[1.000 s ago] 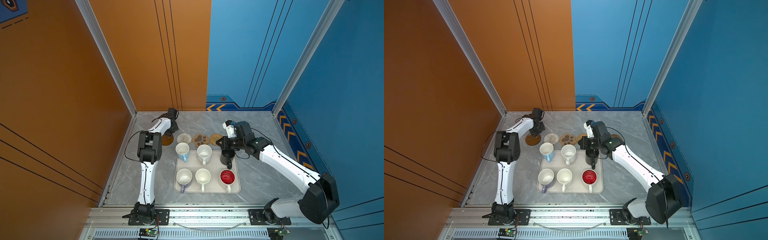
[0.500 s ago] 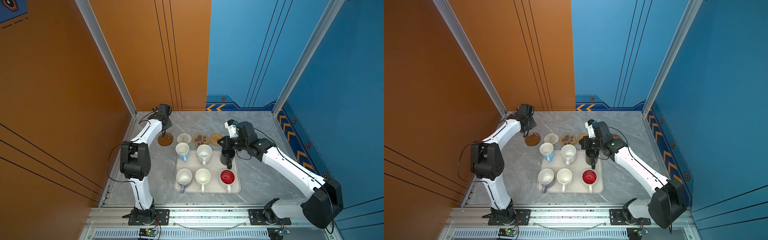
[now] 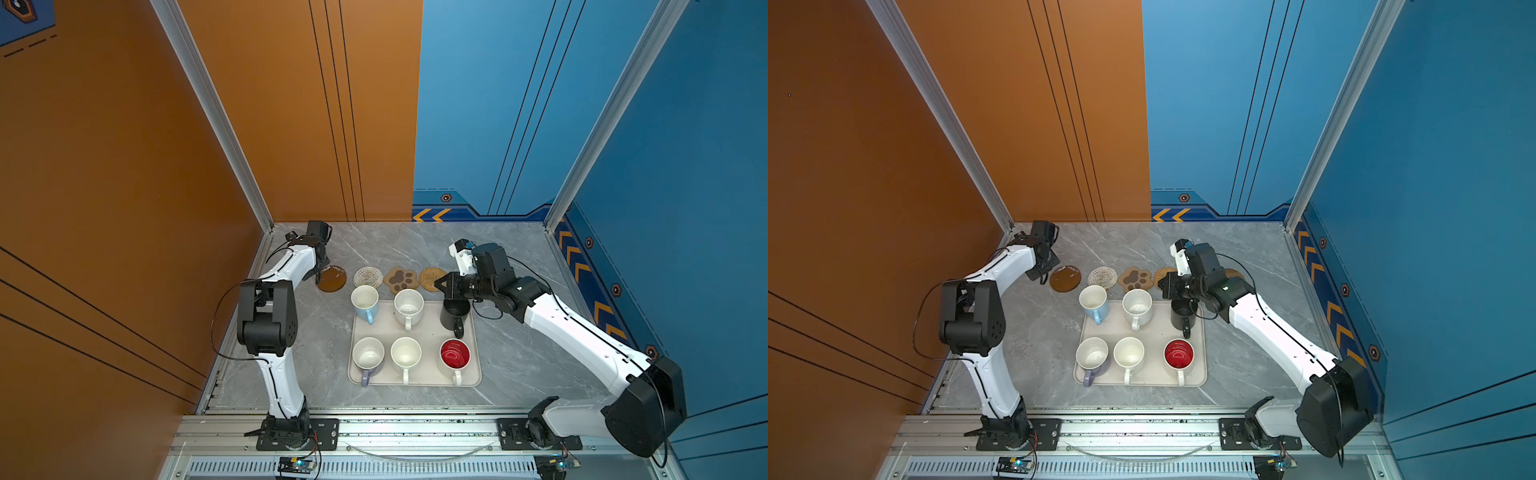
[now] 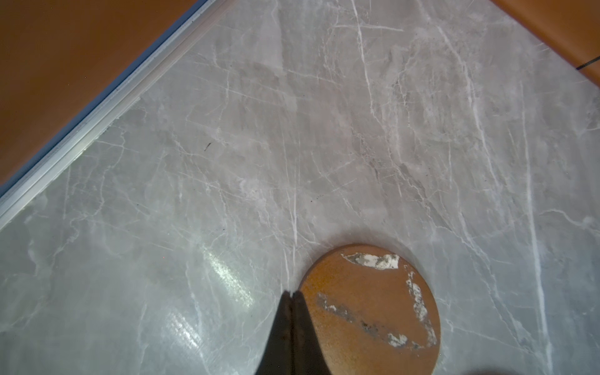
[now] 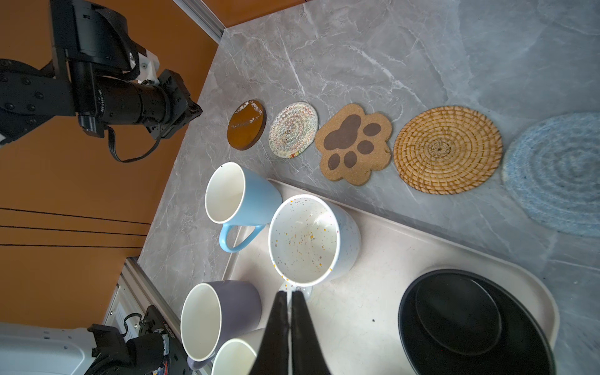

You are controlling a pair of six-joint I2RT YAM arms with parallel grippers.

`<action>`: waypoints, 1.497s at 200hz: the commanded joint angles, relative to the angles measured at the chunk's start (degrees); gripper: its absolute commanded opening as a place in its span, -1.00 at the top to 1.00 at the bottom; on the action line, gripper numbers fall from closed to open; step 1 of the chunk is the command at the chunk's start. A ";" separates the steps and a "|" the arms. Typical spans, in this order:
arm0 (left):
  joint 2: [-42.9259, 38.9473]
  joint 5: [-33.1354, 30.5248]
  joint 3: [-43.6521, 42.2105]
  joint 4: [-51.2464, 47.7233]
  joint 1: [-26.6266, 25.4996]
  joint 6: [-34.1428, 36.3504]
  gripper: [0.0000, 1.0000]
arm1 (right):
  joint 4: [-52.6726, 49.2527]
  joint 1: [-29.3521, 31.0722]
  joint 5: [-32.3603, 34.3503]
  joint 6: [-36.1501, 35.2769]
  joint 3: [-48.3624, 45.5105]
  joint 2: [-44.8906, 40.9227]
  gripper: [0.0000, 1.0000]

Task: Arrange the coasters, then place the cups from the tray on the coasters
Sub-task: 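Press the left gripper onto the brown coaster while the right gripper holds still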

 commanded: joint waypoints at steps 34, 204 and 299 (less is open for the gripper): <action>4.78 1.47 4.10 -0.87 0.25 -4.81 1.00 | 0.16 0.19 -0.14 0.84 1.54 1.66 0.90; 14.35 0.93 11.56 -1.20 -0.49 -9.99 1.00 | -1.55 0.02 -0.25 0.49 5.23 4.73 0.91; 15.36 1.30 9.73 -1.23 -1.62 -10.84 1.00 | -2.02 0.02 -0.22 0.41 5.33 4.57 0.91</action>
